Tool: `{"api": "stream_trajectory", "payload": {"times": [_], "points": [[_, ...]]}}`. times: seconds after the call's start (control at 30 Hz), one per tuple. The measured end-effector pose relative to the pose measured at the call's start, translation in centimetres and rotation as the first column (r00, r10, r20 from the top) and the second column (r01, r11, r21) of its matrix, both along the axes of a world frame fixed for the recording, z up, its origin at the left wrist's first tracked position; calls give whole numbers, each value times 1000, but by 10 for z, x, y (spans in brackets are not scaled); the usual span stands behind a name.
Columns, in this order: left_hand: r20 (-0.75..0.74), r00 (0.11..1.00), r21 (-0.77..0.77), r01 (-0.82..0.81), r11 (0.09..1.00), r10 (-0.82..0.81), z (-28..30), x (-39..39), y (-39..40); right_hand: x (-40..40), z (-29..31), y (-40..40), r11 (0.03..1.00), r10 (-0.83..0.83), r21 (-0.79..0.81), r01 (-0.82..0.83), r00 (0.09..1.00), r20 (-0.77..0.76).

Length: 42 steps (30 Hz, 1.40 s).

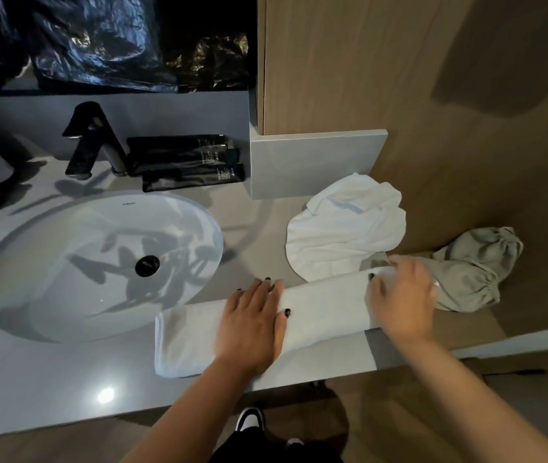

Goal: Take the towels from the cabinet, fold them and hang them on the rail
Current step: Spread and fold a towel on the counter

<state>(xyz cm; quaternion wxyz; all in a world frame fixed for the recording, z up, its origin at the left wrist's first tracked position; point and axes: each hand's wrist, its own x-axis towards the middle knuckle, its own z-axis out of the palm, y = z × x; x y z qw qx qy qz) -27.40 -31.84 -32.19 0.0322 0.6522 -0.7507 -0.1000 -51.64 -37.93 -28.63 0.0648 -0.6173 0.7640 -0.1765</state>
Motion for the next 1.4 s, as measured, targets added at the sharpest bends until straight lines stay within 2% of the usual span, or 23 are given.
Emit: {"api": "stream_trajectory", "payload": {"times": [0.07,0.13,0.17,0.3,0.53,0.6,0.73,0.87,1.03,1.2,1.4], "points": [[-1,1000,25,1,1000,-1,0,-1,0,30,-10,17,932,339,-107,-345,938,-75],[-7,1000,27,-13,1000,13,-1,-1,-1,57,-26,32,781,607,-48,-622,776,-171],[-10,1000,22,-23,1000,23,-1,-1,-1,66,-33,36,736,662,6,-677,718,-214],[-35,999,46,-24,999,26,0,0,1,73,-41,31,694,718,217,-686,638,-279],[-24,1000,51,6,999,-5,-4,11,3,52,-38,13,553,831,333,-764,479,-283],[-27,999,59,35,998,-33,-4,25,4,40,-32,5,555,831,343,-758,482,-279],[-43,993,57,112,992,-110,-1,50,4,1,-27,-9,635,772,365,-681,584,-252],[-11,995,38,103,994,-102,-2,80,15,-26,-25,-13,685,724,390,-615,633,-274],[-62,992,52,113,992,-109,-1,98,17,-27,-26,-15,698,702,349,-625,693,-163],[-149,965,38,222,974,-214,5,117,13,-36,-33,-21,693,694,307,-653,719,-38],[-225,952,-55,199,978,-206,2,121,11,-41,-43,-26,707,690,227,-670,723,-17]]}}
